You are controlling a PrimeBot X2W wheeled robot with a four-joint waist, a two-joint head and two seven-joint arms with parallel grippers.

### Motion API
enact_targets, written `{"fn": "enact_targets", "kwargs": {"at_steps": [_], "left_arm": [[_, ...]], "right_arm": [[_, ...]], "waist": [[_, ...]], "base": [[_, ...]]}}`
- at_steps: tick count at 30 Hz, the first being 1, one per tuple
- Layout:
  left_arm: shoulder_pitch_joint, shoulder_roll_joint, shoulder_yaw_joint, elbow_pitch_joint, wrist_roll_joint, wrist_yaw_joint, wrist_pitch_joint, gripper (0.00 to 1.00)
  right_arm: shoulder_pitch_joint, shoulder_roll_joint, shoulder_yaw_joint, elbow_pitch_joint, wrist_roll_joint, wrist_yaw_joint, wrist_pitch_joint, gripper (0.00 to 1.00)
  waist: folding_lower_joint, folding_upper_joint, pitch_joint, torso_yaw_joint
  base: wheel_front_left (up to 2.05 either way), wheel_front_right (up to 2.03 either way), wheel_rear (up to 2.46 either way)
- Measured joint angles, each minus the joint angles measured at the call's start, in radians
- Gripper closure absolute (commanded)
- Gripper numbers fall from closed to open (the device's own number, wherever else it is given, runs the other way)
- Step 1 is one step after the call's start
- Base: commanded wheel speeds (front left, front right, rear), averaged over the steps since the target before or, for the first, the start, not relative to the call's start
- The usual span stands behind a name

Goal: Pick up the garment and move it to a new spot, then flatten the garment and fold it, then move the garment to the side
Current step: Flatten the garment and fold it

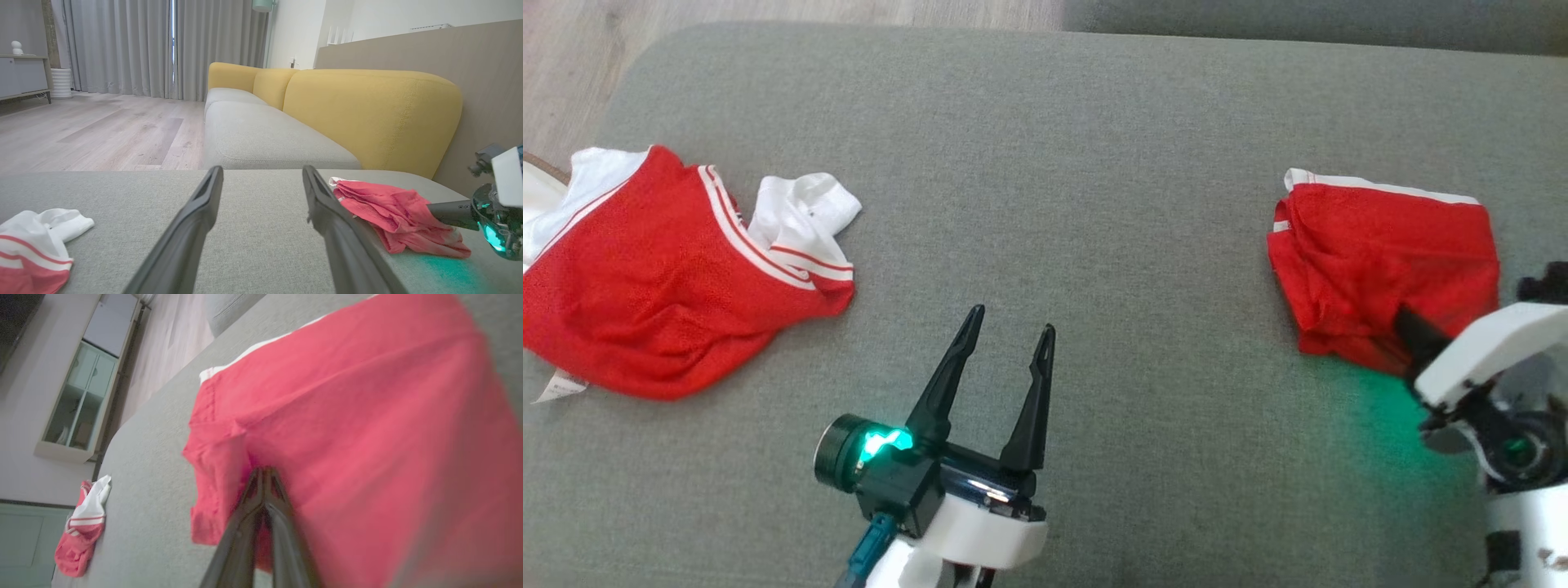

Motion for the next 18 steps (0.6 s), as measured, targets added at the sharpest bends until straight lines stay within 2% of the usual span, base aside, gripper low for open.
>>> {"fn": "enact_targets", "kwargs": {"at_steps": [6,10,11,12,13,14,18], "left_arm": [[0.006,0.0,0.002,0.007,0.0,0.002,0.0,0.0],[0.021,0.0,0.004,0.016,0.0,0.002,0.0,0.0],[0.028,0.0,0.006,0.017,0.0,0.003,0.0,0.0],[0.038,0.0,0.008,0.017,-0.007,0.006,0.0,0.0],[0.051,0.0,0.013,0.017,-0.017,0.011,0.0,0.0],[0.067,-0.001,0.022,0.018,-0.023,0.019,0.0,0.0],[0.142,0.0,0.074,0.019,-0.04,0.064,0.0,0.0]], "right_arm": [[0.105,0.005,0.142,-0.042,0.049,0.0,0.04,1.0],[0.201,0.014,0.205,-0.087,0.08,0.0,0.016,1.0],[0.218,0.013,0.218,-0.109,0.079,0.0,-0.014,0.91],[0.23,0.011,0.229,-0.133,0.072,0.0,-0.053,0.59],[0.239,0.002,0.244,-0.157,0.054,0.0,-0.102,0.16],[0.246,-0.008,0.257,-0.18,0.031,0.0,-0.155,0.0],[0.275,-0.055,0.299,-0.222,-0.053,0.0,-0.366,0.0]], "waist": [[0.0,0.0,-0.034,-0.018],[-0.0001,0.0,-0.073,-0.033],[-0.0001,0.0,-0.085,-0.037],[-0.0001,0.0,-0.097,-0.041],[-0.0001,0.0,-0.11,-0.046],[-0.0001,0.0,-0.122,-0.051],[-0.0002,0.0,-0.176,-0.077]], "base": [[0.0,0.0,0.0],[0.0,0.0,0.0],[0.0,0.0,0.0],[0.0,0.0,0.0],[0.0,0.0,0.0],[0.0,0.0,0.0],[0.0,0.0,0.0]]}}
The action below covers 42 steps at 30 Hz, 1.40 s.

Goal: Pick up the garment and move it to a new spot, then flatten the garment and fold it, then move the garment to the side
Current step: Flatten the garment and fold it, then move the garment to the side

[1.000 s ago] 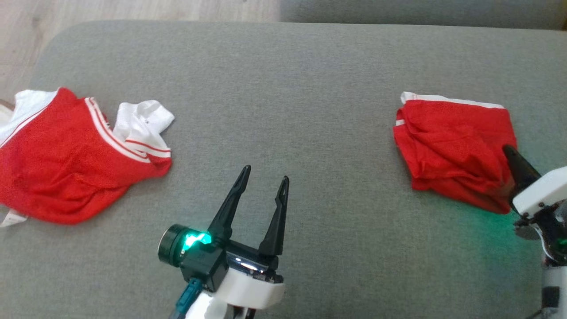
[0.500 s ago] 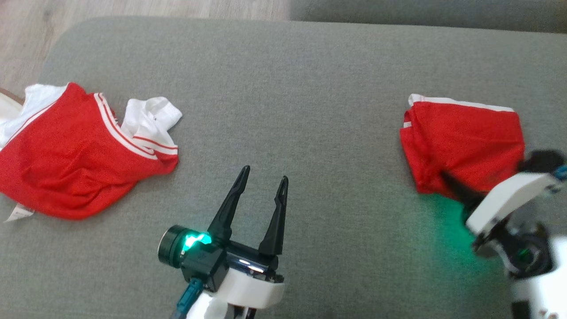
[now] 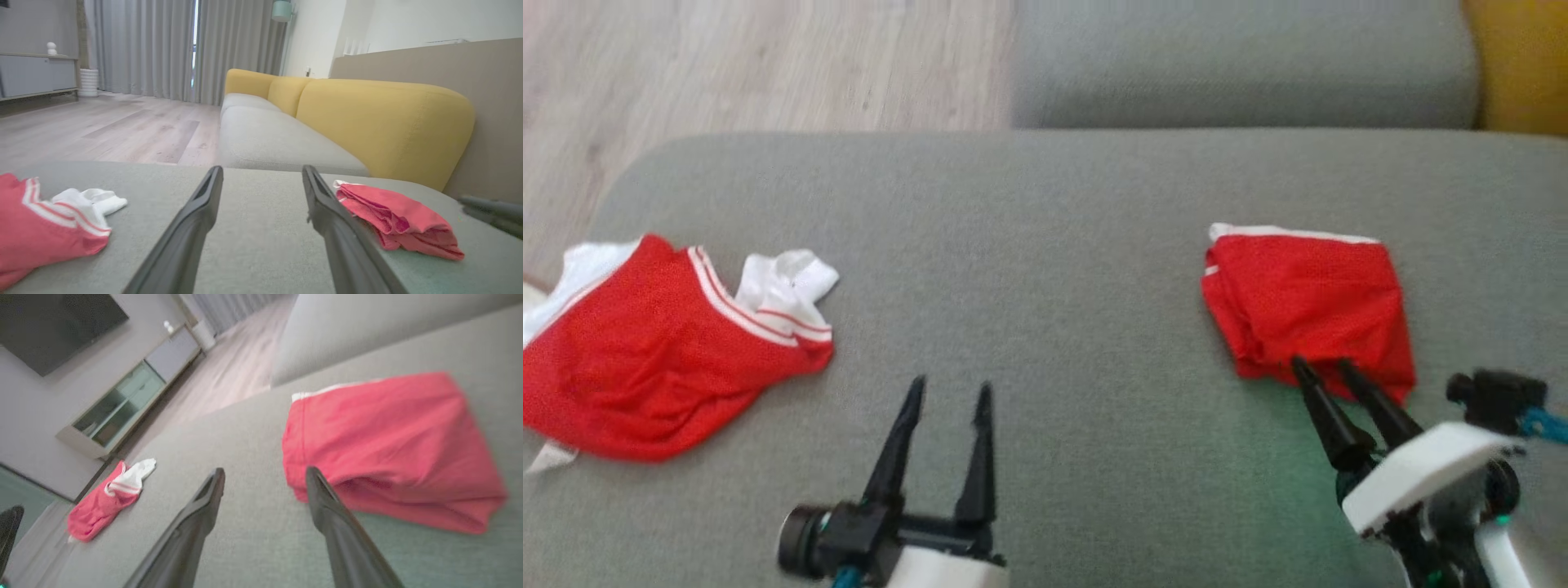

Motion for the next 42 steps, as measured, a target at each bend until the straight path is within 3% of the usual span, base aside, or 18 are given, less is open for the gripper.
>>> {"fn": "enact_targets", "kwargs": {"at_steps": [6,11,16,21,42], "left_arm": [[0.083,0.003,0.065,-0.001,0.013,0.066,0.0,0.0],[0.142,0.017,0.096,-0.004,0.036,0.077,0.0,0.0],[0.228,0.019,0.147,-0.024,0.036,0.084,0.0,0.0],[0.243,0.016,0.165,-0.039,0.036,0.067,0.0,0.0],[0.257,0.008,0.194,-0.04,0.067,0.031,0.0,0.0]], "right_arm": [[0.052,-0.031,0.047,0.039,-0.09,0.0,-0.323,0.0],[0.106,-0.049,0.044,0.131,-0.213,0.0,-0.514,0.0],[0.178,0.004,-0.001,0.152,-0.289,0.0,-0.53,0.0],[0.181,0.013,-0.002,0.129,-0.373,0.0,-0.53,0.0],[0.195,0.045,-0.018,0.107,-0.421,0.0,-0.53,0.0]], "waist": [[0.0,0.0,-0.055,-0.053],[0.0,0.0,-0.111,-0.067],[-0.0001,0.0,-0.15,-0.079],[0.0,0.0,-0.159,-0.084],[0.0001,0.0,-0.15,-0.081]], "base": [[0.0,0.0,0.0],[0.0,0.0,0.0],[0.0,0.0,0.0],[0.0,0.0,0.0],[0.0,0.0,0.0]]}}
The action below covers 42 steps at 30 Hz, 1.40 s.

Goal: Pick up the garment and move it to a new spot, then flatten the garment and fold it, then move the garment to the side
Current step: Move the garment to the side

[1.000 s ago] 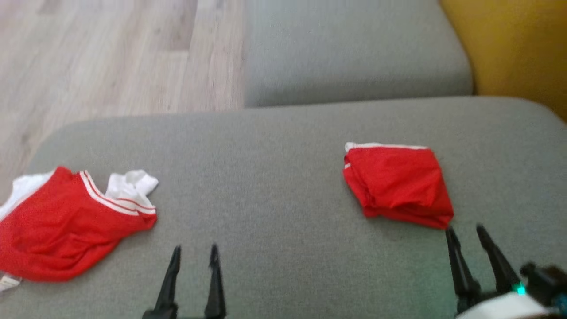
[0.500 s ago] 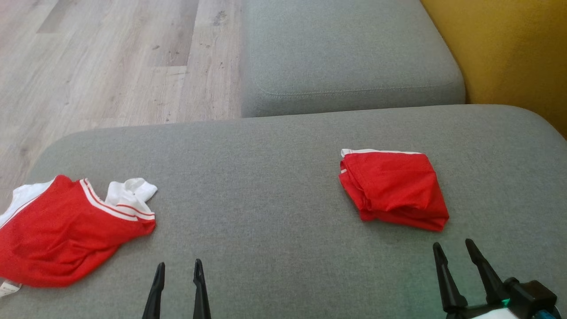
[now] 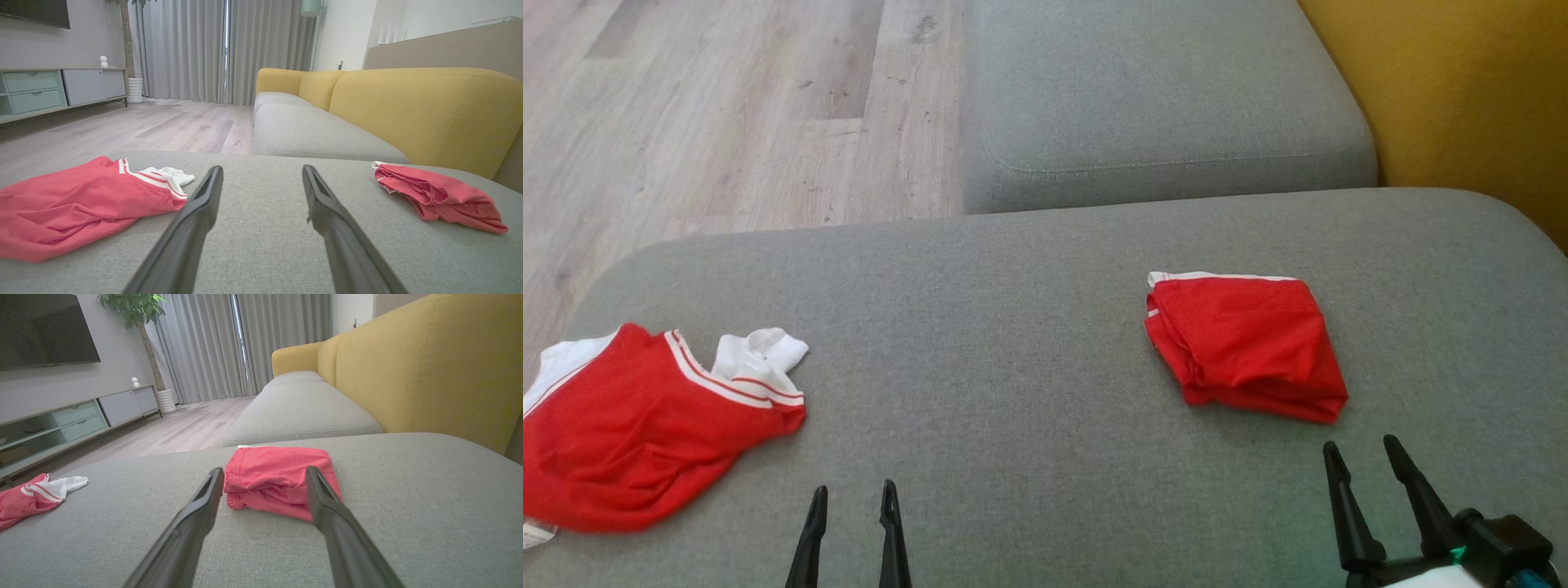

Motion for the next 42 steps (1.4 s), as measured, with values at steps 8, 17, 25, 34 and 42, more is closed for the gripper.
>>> {"fn": "enact_targets", "kwargs": {"at_steps": [8,17,25,34,42], "left_arm": [[0.0,-0.002,0.006,0.0,0.002,-0.001,0.0,0.0],[-0.01,-0.003,0.001,-0.007,0.012,-0.011,0.0,0.0],[-0.089,-0.005,-0.022,-0.031,0.027,-0.035,0.0,0.0],[-0.172,-0.007,-0.067,-0.037,0.028,-0.036,0.0,0.0],[-0.242,-0.008,-0.082,-0.035,0.046,-0.043,0.0,0.0]], "right_arm": [[0.0,0.0,-0.003,-0.008,0.0,0.0,0.0,0.0],[-0.008,-0.008,-0.003,-0.014,-0.012,0.0,0.0,0.0],[-0.129,-0.046,-0.017,0.064,-0.021,0.0,-0.002,0.0],[-0.449,-0.087,-0.105,0.234,0.055,0.0,0.221,0.0],[-0.593,-0.142,-0.133,0.379,0.081,0.0,0.348,0.0]], "waist": [[0.0,0.0,0.012,-0.006],[0.0,0.0,0.073,-0.005],[0.0001,0.0,0.163,0.005],[0.0002,0.0,0.267,0.013],[0.0002,0.0,0.338,0.025]], "base": [[0.0,0.0,0.0],[0.0,0.0,0.0],[0.0,0.0,0.0],[0.0,0.0,0.0],[0.0,0.0,0.0]]}}
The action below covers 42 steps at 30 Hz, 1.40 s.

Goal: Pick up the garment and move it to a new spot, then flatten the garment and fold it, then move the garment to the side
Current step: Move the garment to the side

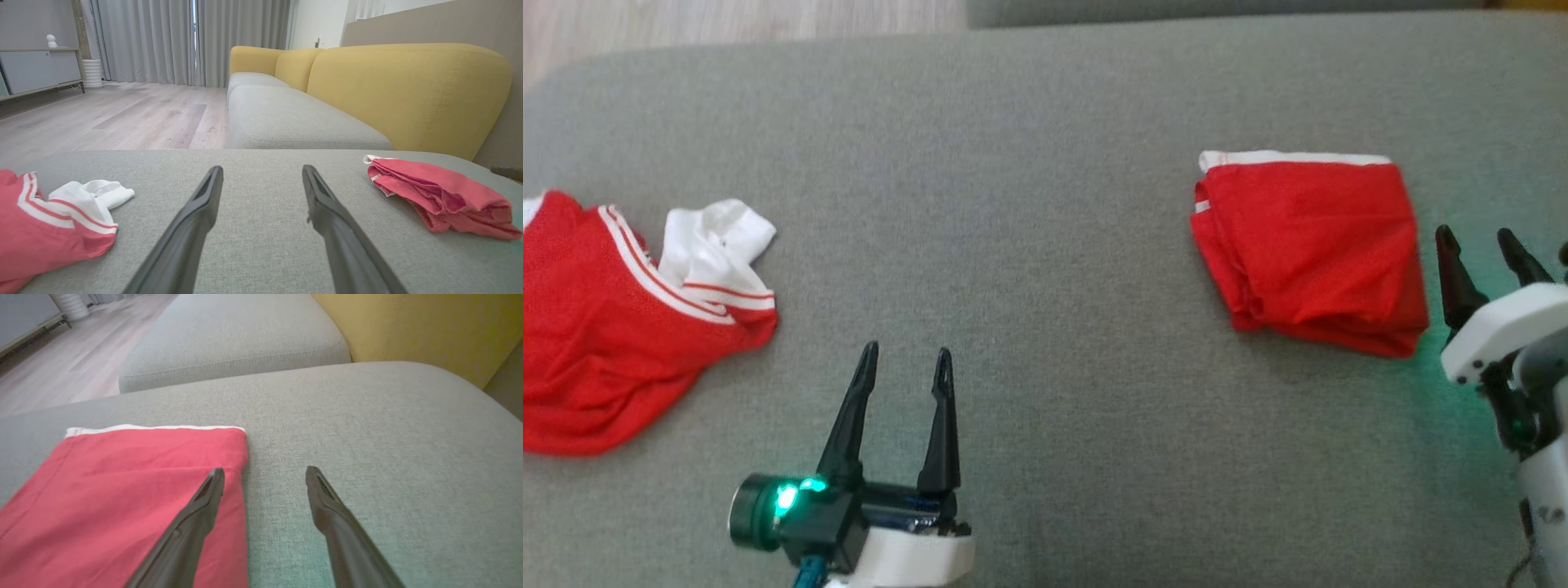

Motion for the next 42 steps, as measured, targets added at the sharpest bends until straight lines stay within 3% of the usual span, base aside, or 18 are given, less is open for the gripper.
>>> {"fn": "enact_targets", "kwargs": {"at_steps": [7,8,9,11,18,30,34,36,37,42], "left_arm": [[-0.046,-0.001,-0.017,0.011,0.009,0.0,0.0,0.0],[-0.052,-0.001,-0.017,0.013,0.009,0.0,0.0,0.0],[-0.056,-0.001,-0.017,0.016,0.009,0.0,0.0,0.0],[-0.065,-0.001,-0.017,0.022,0.009,0.0,0.0,0.0],[-0.071,-0.001,-0.011,0.026,0.013,0.001,0.0,0.0],[-0.15,-0.002,-0.009,0.022,0.04,-0.016,0.0,0.0],[-0.176,-0.002,-0.008,0.023,0.043,-0.019,0.0,0.0],[-0.179,-0.002,-0.009,0.024,0.043,-0.027,0.0,0.0],[-0.181,-0.003,-0.01,0.026,0.043,-0.028,0.0,0.0],[-0.191,-0.003,-0.016,0.035,0.042,-0.026,0.0,0.0]], "right_arm": [[-0.072,-0.009,0.066,0.1,0.062,0.0,0.043,0.0],[-0.077,-0.008,0.081,0.11,0.079,0.0,0.049,0.11],[-0.082,-0.007,0.097,0.119,0.097,0.0,0.056,0.38],[-0.093,-0.007,0.119,0.124,0.13,0.0,0.061,1.0],[-0.115,-0.065,0.167,0.128,0.141,0.0,0.043,1.0],[-0.2,-0.363,0.111,0.093,0.009,0.0,0.023,1.0],[-0.226,-0.421,0.038,0.089,-0.042,0.0,-0.003,1.0],[-0.237,-0.43,0.006,0.082,-0.082,0.0,-0.027,0.55],[-0.238,-0.427,-0.02,0.081,-0.095,0.0,-0.036,0.0],[-0.238,-0.345,-0.119,0.053,-0.236,0.0,-0.092,0.0]], "waist": [[-0.0001,0.0,0.071,0.016],[0.0,0.0,0.079,0.017],[0.0,0.0,0.085,0.017],[-0.0001,0.0,0.092,0.016],[-0.0002,0.0,0.096,-0.017],[-0.0002,0.0,0.19,-0.086],[-0.0001,0.0,0.231,-0.096],[-0.0001,0.0,0.245,-0.098],[-0.0001,0.0,0.249,-0.098],[-0.0002,0.0,0.236,-0.088]], "base": [[0.0,0.0,0.0],[0.0,0.0,0.0],[0.0,0.0,0.0],[0.0,0.0,0.0],[0.0,0.0,0.0],[0.0,0.0,0.0],[0.0,0.0,0.0],[0.0,0.0,0.0],[0.0,0.0,0.0],[0.0,0.0,0.0]]}}
